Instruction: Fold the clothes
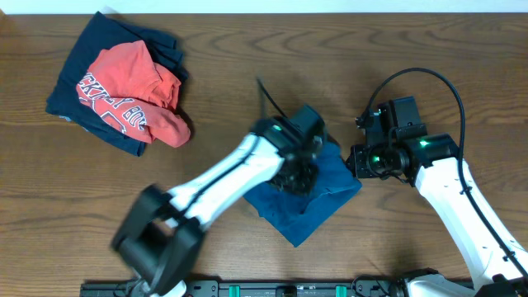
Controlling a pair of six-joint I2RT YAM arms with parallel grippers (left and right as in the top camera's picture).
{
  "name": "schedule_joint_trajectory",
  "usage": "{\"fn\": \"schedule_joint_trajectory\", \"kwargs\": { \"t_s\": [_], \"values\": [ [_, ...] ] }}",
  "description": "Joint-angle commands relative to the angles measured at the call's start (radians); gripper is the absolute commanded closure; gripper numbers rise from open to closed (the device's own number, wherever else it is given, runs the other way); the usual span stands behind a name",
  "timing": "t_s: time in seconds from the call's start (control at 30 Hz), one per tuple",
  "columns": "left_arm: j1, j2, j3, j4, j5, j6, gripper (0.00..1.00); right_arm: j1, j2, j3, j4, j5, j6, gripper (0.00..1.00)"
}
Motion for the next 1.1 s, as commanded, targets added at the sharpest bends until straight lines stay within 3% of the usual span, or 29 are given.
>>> {"fn": "schedule_joint_trajectory", "kwargs": {
  "t_s": [0.0,0.07,0.23,0.43,0.57,0.67,0.87,0.93,1.07],
  "values": [
    [-0.053,0.071,-0.017,0.03,0.126,-0.015,0.86,-0.013,-0.002,0.012,0.004,0.007,0.021,0.78],
    [-0.087,0.092,-0.017,0.066,0.183,-0.016,0.85,-0.013,-0.002,0.012,0.005,0.017,0.032,0.8],
    [-0.129,0.087,-0.014,0.061,0.159,-0.021,0.83,-0.013,-0.002,0.012,0.004,0.025,0.048,0.81],
    [-0.045,0.016,0.047,-0.102,0.076,-0.02,0.83,-0.013,-0.002,0.012,0.005,0.023,0.052,0.79],
    [0.035,-0.091,0.064,-0.175,-0.041,-0.02,0.83,-0.01,-0.002,0.008,0.013,-0.049,-0.027,0.67],
    [0.078,-0.136,0.063,-0.219,-0.114,-0.019,0.75,-0.008,0.009,-0.015,0.013,-0.1,-0.114,0.56],
    [0.084,-0.116,-0.027,-0.199,-0.114,0.0,0.72,0.03,0.085,-0.124,0.126,-0.207,-0.238,0.53],
    [0.084,-0.105,-0.086,-0.161,-0.114,-0.001,0.72,0.041,0.122,-0.167,0.183,-0.203,-0.24,0.57],
    [0.094,-0.087,-0.224,-0.053,-0.116,-0.002,0.72,0.04,0.224,-0.23,0.271,-0.156,-0.128,0.83]
  ]
}}
